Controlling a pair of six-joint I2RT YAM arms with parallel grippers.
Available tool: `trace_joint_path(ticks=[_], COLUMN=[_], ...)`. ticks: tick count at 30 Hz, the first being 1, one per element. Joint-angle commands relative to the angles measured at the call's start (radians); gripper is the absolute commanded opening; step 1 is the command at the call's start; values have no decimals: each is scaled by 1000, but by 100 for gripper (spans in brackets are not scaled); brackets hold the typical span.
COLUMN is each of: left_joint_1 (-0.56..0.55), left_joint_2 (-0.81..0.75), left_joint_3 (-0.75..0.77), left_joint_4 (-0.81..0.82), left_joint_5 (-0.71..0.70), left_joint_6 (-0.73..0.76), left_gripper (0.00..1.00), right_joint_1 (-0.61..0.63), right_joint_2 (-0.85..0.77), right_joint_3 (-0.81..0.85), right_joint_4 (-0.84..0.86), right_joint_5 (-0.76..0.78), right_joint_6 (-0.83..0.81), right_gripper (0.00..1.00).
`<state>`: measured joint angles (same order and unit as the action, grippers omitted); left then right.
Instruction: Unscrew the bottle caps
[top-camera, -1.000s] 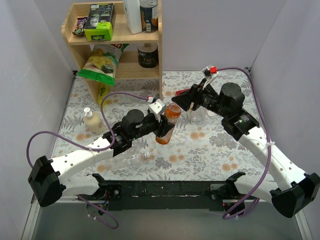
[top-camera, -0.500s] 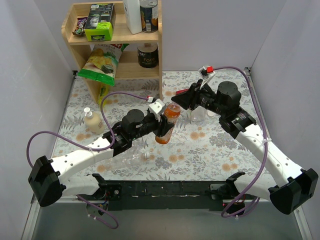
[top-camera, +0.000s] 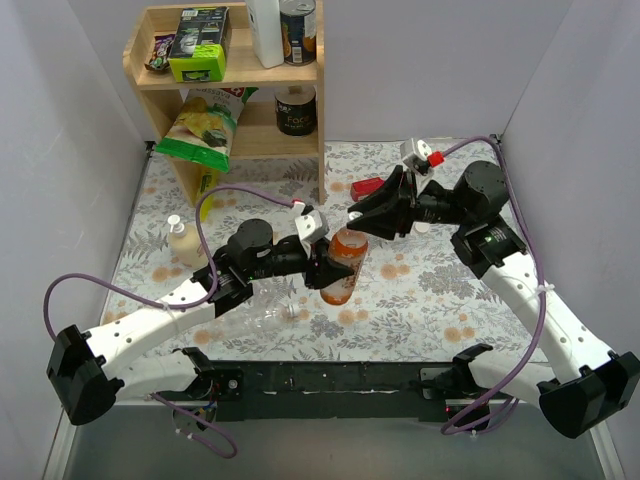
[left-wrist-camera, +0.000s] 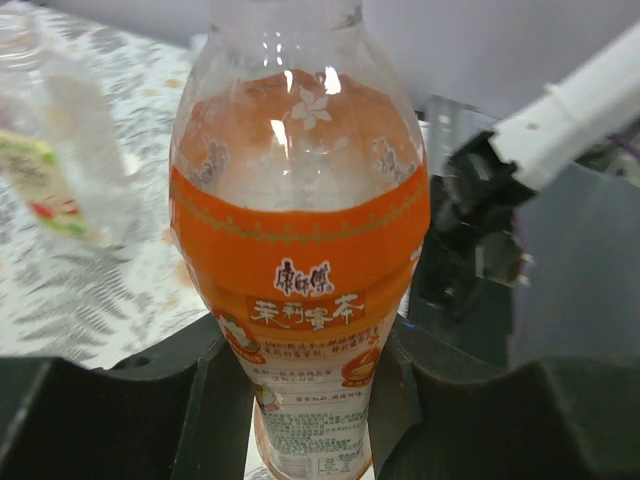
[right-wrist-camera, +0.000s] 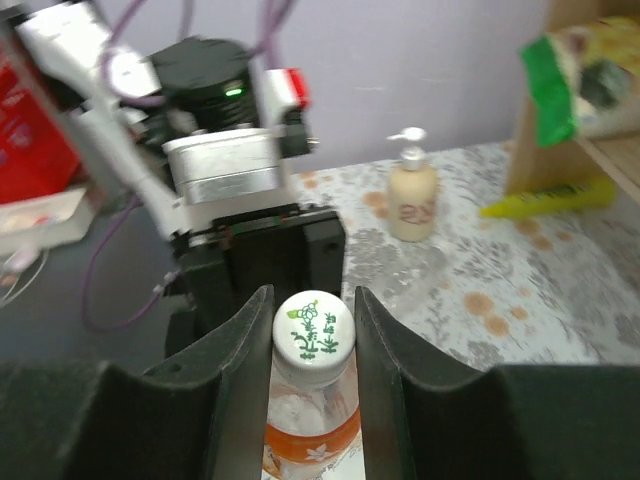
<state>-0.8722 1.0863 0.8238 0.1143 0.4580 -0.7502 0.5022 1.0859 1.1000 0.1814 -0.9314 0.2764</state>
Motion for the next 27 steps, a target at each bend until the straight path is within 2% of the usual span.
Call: trace_joint_path(ticks=[1, 5, 9, 13, 15, 16, 17, 21, 24, 25, 27], left_joint_1=[-22, -22, -22, -21, -21, -22, -22, -22, -22, -21, -22], left_joint_2=[-26, -19, -14, -8, 1, 3, 4, 11, 15, 17, 29], left_joint_3=[25, 31, 32, 34, 35, 37, 37, 41, 43, 44, 55], left_joint_4=[122, 101, 78, 65, 59, 58, 56, 39, 33, 30, 15], left_joint_5=[352, 311, 268, 252, 242, 225, 209, 108, -1, -24, -83], left_joint_6=[-23, -2, 17, 31, 35, 35, 35, 31, 23, 20, 14], left_gripper=[31, 31, 31, 31, 31, 31, 31, 31, 31, 31, 31], right_joint_1=[10, 1, -11, -17, -17, -17, -17, -19, -19, -19, -19], right_joint_2=[9, -7, -18, -33, -38, -40, -40, -52, -89, -95, -100], right_joint_3=[32, 52, 83, 77, 80, 83, 86, 81, 64, 64, 70], right_joint_4=[67, 18, -120, -119, -123, -129, -138, -149, -138, -164, -209], right_joint_5=[-404, -416, -319, -250, -233, -212, -193, -69, 109, 226, 316], right_joint_6=[-77, -118, -221, -224, -220, -217, -217, -186, -131, -114, -109], right_gripper=[1, 1, 1, 1, 15, 26, 41, 51, 58, 59, 68])
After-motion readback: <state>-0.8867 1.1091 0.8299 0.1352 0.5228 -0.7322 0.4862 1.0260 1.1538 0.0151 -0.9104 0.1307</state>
